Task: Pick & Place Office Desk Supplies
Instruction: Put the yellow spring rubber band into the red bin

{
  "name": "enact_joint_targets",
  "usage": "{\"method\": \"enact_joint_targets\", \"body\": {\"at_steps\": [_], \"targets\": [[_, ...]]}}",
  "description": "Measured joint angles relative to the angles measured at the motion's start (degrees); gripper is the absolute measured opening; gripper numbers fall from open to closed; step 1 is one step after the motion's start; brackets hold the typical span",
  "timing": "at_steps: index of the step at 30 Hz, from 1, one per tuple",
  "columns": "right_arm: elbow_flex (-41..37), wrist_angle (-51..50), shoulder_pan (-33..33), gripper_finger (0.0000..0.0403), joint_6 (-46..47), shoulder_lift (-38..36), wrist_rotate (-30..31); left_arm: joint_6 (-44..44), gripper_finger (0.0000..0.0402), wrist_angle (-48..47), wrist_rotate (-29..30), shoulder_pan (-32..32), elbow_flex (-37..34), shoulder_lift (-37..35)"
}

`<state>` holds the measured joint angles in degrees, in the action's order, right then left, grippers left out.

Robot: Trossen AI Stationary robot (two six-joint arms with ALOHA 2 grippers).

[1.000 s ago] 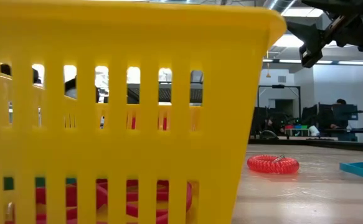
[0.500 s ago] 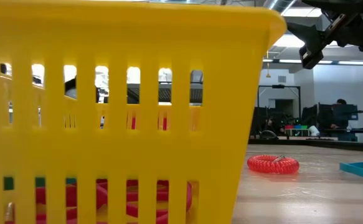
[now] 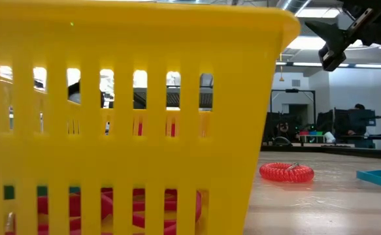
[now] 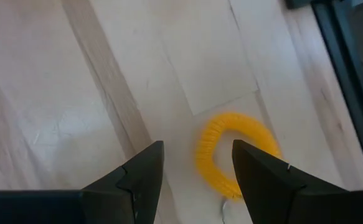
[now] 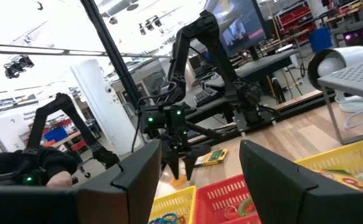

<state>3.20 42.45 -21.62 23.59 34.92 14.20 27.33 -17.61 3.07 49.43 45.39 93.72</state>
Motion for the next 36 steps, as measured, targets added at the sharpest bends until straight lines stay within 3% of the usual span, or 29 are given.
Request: {"method": "enact_joint_targets", "body": {"at_steps": [24, 36], "targets": [[0.0, -0.3, -3.2, 0.0214, -0.2, 0.0, 2.7, 0.1, 0.0184, 0.1, 1.2, -0.3, 0.1, 1.2], [0.0, -0.4, -3.2, 0.0214, -0.2, 0.0, 2.7, 0.0, 0.0099, -0.3, 1.6, -0.3, 0.0, 1.2]]}}
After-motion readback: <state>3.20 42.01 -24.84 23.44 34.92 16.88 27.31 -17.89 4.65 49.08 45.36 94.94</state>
